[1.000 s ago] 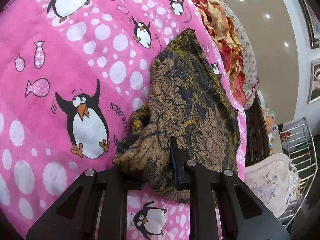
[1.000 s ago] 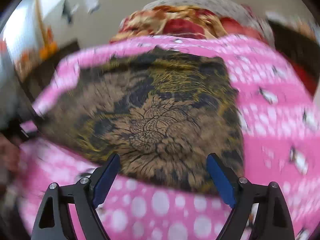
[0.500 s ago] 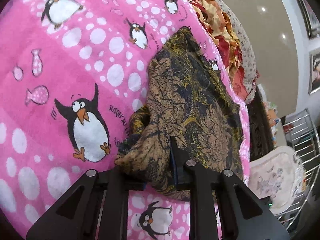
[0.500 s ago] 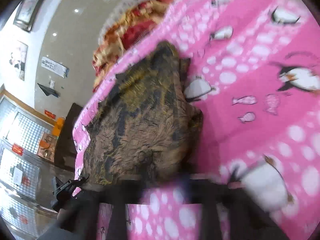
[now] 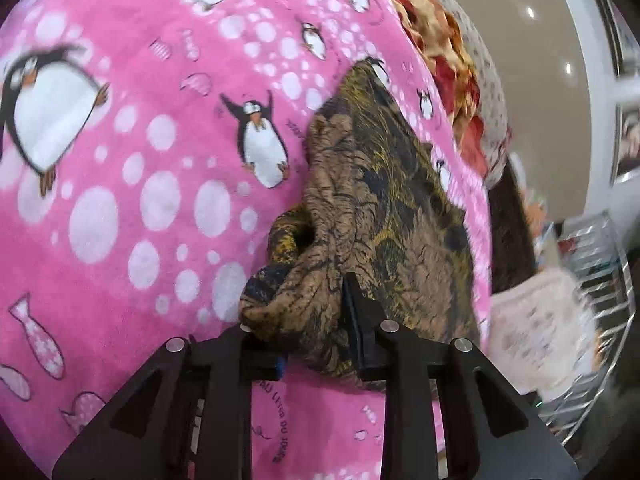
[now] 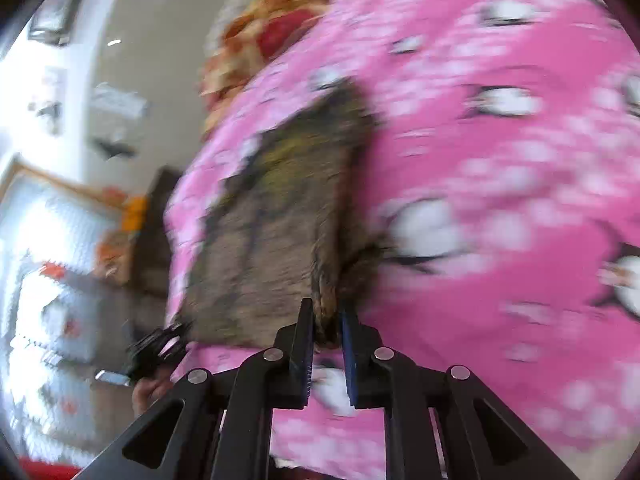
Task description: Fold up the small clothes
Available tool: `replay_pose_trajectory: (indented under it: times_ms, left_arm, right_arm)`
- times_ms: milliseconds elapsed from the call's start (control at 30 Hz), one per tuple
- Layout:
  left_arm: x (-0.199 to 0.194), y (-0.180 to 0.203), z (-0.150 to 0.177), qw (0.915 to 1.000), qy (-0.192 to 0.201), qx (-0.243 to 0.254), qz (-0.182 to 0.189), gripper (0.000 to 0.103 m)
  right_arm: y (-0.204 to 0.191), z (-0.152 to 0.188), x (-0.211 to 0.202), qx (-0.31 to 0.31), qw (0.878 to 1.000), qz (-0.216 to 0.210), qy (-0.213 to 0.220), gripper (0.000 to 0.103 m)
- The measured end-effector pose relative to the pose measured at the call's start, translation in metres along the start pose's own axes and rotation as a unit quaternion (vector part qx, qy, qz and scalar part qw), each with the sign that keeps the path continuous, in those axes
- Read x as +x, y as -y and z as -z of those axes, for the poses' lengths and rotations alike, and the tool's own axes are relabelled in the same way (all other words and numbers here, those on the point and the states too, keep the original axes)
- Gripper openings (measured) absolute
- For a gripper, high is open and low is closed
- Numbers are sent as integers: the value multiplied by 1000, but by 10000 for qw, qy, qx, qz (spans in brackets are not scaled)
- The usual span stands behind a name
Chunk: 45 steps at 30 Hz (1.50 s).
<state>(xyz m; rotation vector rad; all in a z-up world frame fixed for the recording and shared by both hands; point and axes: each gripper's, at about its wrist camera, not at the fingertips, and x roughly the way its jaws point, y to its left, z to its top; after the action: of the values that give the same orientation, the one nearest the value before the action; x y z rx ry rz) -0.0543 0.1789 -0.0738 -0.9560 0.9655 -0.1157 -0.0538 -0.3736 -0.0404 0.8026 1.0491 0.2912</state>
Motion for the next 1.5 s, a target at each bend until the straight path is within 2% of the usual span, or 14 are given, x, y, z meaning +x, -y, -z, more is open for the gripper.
replay_pose_trajectory:
  times_ms: [167,233,300,333,400,467,567,700,833,1033,1067,1133,1267,1500]
  left_arm:
    - [-5,19,6,9966,410,599,-402,14]
    - [-12,46,17,9835,814,1410,-788,13]
    - [-19,84,35,9513,1391,2471,-1207,13]
    - [-20,106,47,9264,1669,3089,-1356,13]
    - [-15,140,65,8918,1871,3897,-1336,12]
    - [-9,161,74,8693,1966,4371,-1207,12]
    - [-1,182,80,8545,2009,4693,-960,12]
    - [5,192,76,8535,1934,4781,-743,12]
    - [3,198,76,8574,1819,4783,-550,12]
    - [4,202,77,8547,1765,4862,-440,12]
    - [4,202,77,8540,1759,4875,-454,12]
    - [-1,204,80,8519,1773,4906,-459,12]
    - [-9,218,92,8471,1709,5029,-185,12]
    - [15,261,152,8108,1207,5717,353,9]
  right_arm:
    - [-65,-27,-25,-914,9926,544,581,12]
    - [-102,-35,-15,-1391,9884,356,486,12]
    - [-145,-42,10,-1895,9812,250,272,22]
    - [-174,-48,30,-2204,9751,237,105,30]
    - [-213,-52,60,-2622,9648,181,-121,63]
    - [-252,-60,100,-3046,9511,-20,-513,64]
    - [-293,-81,165,-2898,9449,-565,-1416,64]
    - [-340,-98,224,-2987,9359,-370,-1831,64]
    - [-379,-98,270,-3535,9062,99,-2320,64]
    - [-408,-74,320,-4718,8299,866,-2849,64]
    - [-410,-70,325,-4954,8150,1015,-2829,61]
    - [-411,-70,335,-5220,7947,1363,-2780,26]
    - [-402,-94,302,-5214,8098,1320,-2345,11]
    - [-327,-140,216,-4843,8375,1419,-2094,10]
